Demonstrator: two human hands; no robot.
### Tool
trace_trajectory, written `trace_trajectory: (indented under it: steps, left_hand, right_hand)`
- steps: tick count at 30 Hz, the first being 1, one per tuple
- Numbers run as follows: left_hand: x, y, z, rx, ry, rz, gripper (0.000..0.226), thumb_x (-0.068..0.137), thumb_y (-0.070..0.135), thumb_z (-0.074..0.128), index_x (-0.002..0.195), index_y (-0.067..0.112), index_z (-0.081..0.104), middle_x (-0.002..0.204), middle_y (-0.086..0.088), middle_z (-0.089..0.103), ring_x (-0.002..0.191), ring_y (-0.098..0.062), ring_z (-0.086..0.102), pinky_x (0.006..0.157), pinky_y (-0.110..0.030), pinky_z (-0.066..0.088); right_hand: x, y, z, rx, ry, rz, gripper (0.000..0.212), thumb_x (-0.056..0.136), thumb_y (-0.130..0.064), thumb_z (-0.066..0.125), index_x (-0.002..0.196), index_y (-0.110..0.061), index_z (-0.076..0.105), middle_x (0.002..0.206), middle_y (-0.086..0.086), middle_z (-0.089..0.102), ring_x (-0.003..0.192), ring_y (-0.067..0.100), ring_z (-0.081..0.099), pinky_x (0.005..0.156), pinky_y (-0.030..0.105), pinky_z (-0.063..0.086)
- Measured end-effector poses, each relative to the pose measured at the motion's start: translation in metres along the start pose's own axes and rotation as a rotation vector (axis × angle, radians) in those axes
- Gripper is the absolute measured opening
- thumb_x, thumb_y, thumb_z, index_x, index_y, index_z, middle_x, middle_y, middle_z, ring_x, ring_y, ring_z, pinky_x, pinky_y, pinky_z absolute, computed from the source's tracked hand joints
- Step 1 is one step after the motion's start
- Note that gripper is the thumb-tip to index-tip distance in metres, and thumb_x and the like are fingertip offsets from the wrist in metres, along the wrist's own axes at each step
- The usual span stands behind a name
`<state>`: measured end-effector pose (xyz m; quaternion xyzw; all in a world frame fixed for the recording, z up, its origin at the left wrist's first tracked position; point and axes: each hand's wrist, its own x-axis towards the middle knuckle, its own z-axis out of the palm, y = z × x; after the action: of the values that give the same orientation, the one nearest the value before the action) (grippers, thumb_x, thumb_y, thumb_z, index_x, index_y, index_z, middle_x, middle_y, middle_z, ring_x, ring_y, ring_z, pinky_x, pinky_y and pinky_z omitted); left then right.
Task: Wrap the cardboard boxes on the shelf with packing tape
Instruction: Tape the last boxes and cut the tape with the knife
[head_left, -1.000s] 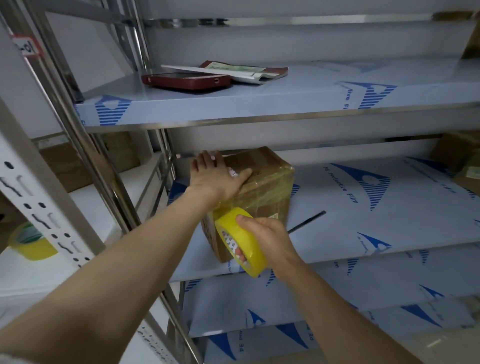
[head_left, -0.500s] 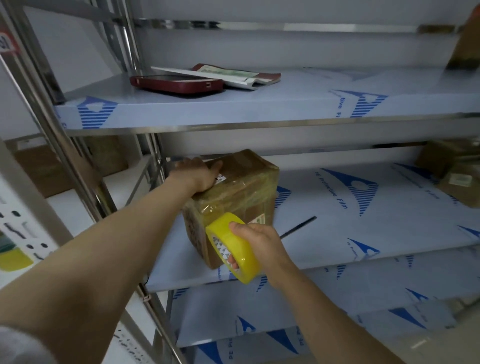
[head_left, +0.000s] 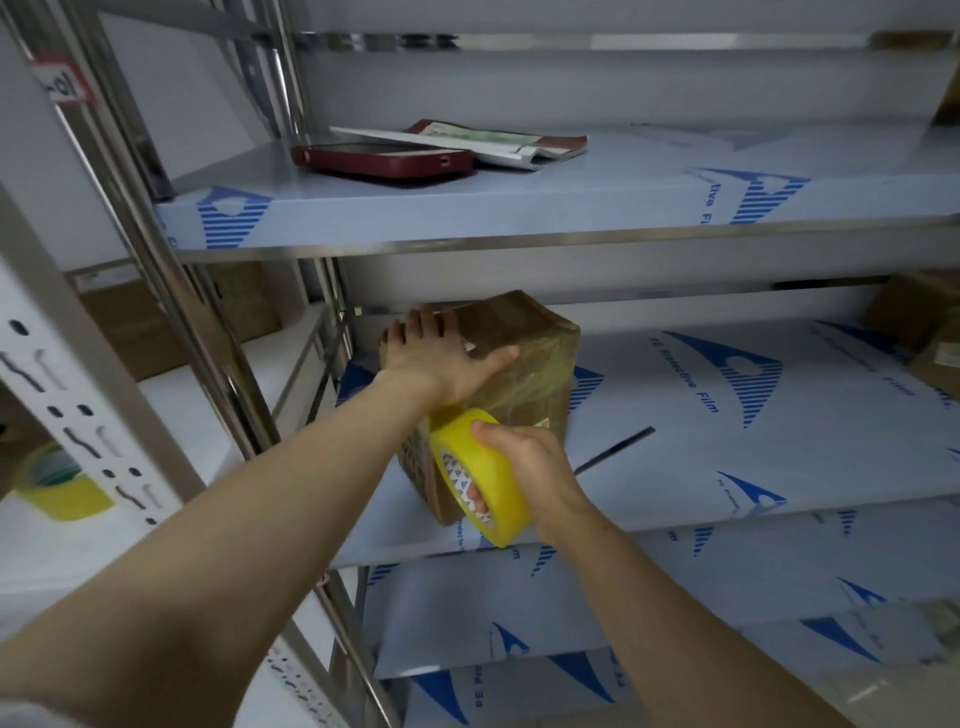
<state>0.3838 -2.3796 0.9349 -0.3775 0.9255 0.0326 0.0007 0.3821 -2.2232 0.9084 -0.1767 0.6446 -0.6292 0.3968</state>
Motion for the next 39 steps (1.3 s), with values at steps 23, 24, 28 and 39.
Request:
trace_trajectory:
  steps: [23, 24, 28, 39]
  left_hand:
    - [-0.001, -0.035, -0.009, -0.201, -0.062, 0.017, 0.138, 0.047, 0.075, 0.073, 0.152, 0.013, 0.009, 0.157, -0.017, 0.013, 0.144, -0.038, 0.006, 0.118, -0.043, 0.014]
    - [-0.004, -0.035, -0.011, -0.266, -0.053, 0.018, 0.136, 0.038, 0.075, 0.073, 0.149, 0.015, 0.023, 0.152, -0.015, 0.028, 0.141, -0.036, 0.022, 0.116, -0.042, 0.023]
    - [-0.021, -0.044, -0.038, -0.686, -0.184, -0.028, 0.083, 0.051, 0.044, 0.088, 0.122, 0.014, 0.057, 0.112, -0.002, 0.062, 0.096, -0.021, 0.061, 0.081, -0.032, 0.053]
    - [-0.028, -0.075, 0.021, -1.165, -0.422, -0.288, 0.044, 0.061, 0.043, 0.071, 0.092, 0.013, 0.062, 0.102, -0.013, 0.061, 0.094, -0.03, 0.055, 0.088, -0.044, 0.042]
  right_hand:
    - [-0.023, -0.01, 0.003, 0.01, 0.009, 0.04, 0.033, 0.092, -0.017, 0.06, 0.102, 0.014, 0.06, 0.064, 0.013, 0.059, 0.05, 0.022, 0.054, 0.039, 0.015, 0.044]
    - [-0.026, -0.012, 0.001, -0.017, -0.002, 0.028, 0.028, 0.092, -0.019, 0.061, 0.095, 0.008, 0.063, 0.06, 0.011, 0.06, 0.05, 0.021, 0.055, 0.04, 0.015, 0.045]
    - [-0.041, -0.034, -0.016, -0.078, -0.128, -0.029, 0.019, 0.087, -0.022, 0.065, 0.086, -0.004, 0.067, 0.067, 0.012, 0.07, 0.056, 0.021, 0.065, 0.051, 0.024, 0.055]
    - [-0.013, -0.043, 0.0, -0.147, -0.27, -0.149, 0.019, 0.083, -0.02, 0.069, 0.09, -0.002, 0.069, 0.074, 0.011, 0.072, 0.063, 0.019, 0.068, 0.07, 0.035, 0.058]
